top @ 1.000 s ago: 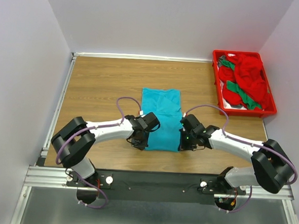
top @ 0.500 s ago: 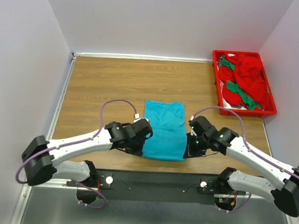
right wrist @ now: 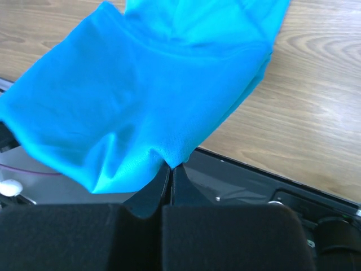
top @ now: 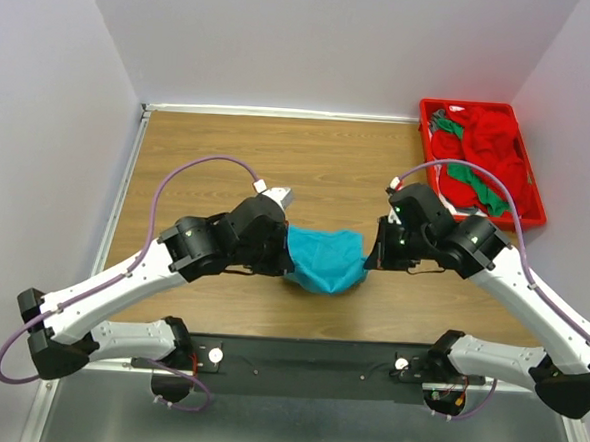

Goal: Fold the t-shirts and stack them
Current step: Fold the tshirt

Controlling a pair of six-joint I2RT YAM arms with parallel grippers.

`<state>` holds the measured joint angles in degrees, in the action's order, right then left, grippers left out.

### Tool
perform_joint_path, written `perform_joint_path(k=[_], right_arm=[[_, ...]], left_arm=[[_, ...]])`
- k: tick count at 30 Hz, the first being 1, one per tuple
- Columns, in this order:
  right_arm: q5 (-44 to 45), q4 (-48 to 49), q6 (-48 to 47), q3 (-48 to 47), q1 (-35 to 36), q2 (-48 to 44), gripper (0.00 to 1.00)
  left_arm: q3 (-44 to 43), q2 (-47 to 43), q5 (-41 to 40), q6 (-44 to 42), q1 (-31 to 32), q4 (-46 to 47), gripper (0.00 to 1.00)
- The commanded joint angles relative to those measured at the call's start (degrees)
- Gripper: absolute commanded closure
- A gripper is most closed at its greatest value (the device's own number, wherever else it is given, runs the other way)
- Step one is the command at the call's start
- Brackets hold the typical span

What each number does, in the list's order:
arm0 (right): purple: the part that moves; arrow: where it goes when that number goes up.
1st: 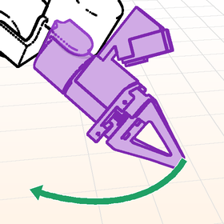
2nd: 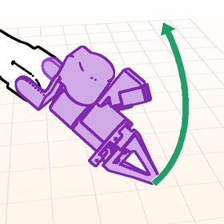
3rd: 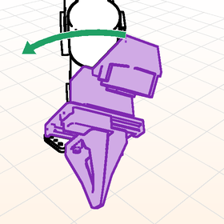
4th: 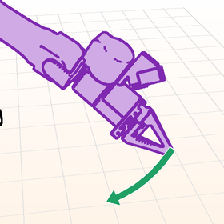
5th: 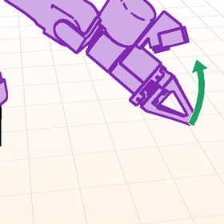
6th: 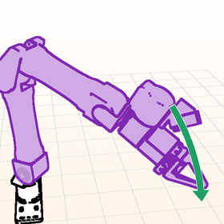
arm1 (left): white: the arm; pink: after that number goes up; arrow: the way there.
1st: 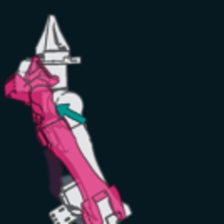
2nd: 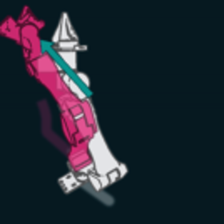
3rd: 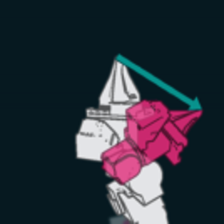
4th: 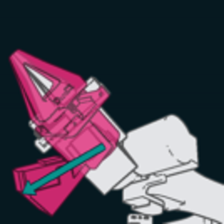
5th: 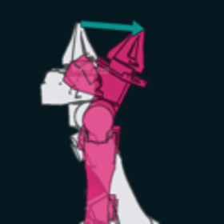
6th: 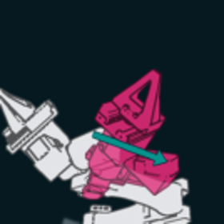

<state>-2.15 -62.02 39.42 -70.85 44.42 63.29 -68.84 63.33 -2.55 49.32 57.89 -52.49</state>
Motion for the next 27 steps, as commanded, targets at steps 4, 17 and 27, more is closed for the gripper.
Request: perform_joint_path(k=[4, 17, 27], right_arm=[[6.6, -5.2, -2.2, -2.3, 0.0, 2.2, 0.99], [7.0, 1.4, -11.0, -1.1, -5.3, 11.1, 0.99], [-1.1, 8.4, -19.5, -5.0, -16.3, 23.8, 0.99]], left_arm=[[2.7, -3.1, 2.2, -2.6, -3.7, 1.7, 1.0], [12.7, 1.1, 11.9, -12.3, -15.6, 15.9, 1.0], [12.6, 12.6, 14.8, -20.9, -22.8, 22.2, 1.0]])
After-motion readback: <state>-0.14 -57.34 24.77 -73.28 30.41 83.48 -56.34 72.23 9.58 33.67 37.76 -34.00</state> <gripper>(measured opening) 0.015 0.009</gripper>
